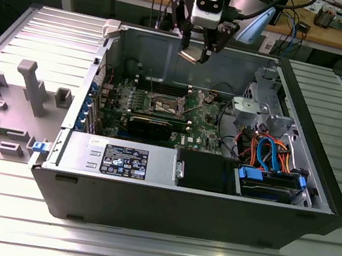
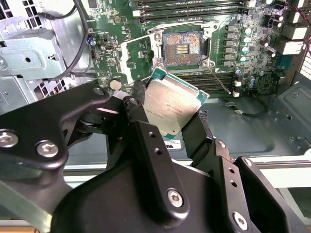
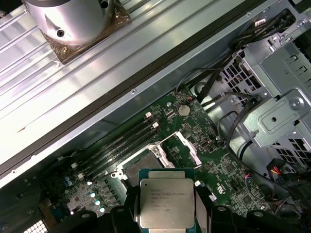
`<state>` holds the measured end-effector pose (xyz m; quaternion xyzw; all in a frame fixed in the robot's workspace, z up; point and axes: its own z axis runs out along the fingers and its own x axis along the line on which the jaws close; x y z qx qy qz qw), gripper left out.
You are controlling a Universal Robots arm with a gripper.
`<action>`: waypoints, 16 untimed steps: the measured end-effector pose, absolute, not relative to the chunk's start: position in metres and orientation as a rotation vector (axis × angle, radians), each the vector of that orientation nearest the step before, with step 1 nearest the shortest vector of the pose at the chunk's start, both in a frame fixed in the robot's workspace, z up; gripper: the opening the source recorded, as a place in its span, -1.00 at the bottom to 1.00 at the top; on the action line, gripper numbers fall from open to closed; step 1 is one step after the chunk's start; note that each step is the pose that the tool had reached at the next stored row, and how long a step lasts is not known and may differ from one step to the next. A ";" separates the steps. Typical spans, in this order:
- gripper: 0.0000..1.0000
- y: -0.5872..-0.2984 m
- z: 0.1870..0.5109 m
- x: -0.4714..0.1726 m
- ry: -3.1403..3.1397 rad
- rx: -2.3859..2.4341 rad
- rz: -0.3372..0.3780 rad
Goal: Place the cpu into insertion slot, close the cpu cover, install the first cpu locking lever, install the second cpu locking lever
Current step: 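Place the cpu into insertion slot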
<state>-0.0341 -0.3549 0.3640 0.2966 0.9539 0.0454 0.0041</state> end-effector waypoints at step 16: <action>0.09 -0.355 0.364 -0.036 2.984 0.946 0.142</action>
